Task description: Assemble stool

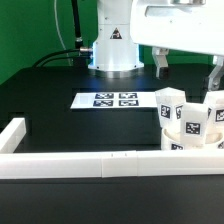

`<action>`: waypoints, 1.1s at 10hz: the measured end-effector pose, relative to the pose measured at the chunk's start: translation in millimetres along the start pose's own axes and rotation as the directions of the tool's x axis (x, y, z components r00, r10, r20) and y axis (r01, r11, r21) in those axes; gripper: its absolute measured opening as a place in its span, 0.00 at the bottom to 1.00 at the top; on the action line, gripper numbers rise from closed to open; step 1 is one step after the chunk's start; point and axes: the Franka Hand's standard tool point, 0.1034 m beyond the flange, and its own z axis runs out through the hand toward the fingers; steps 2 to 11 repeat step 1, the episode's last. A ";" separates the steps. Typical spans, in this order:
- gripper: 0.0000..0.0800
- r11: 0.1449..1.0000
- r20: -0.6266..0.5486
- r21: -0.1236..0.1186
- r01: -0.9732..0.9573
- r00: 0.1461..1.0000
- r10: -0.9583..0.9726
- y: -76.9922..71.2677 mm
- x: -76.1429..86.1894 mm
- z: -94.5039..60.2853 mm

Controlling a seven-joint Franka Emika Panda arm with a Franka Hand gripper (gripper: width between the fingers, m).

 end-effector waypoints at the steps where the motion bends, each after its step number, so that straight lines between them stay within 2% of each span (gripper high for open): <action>1: 0.81 1.000 0.001 -0.002 0.000 1.000 0.000 0.2 -0.6 1.4; 11: 0.81 1.000 0.001 -0.002 0.000 1.000 0.000 0.2 -0.6 1.4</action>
Offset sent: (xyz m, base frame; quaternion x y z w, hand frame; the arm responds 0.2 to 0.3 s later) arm 0.0000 0.0000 0.0000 0.0000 0.0000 0.0000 1.0000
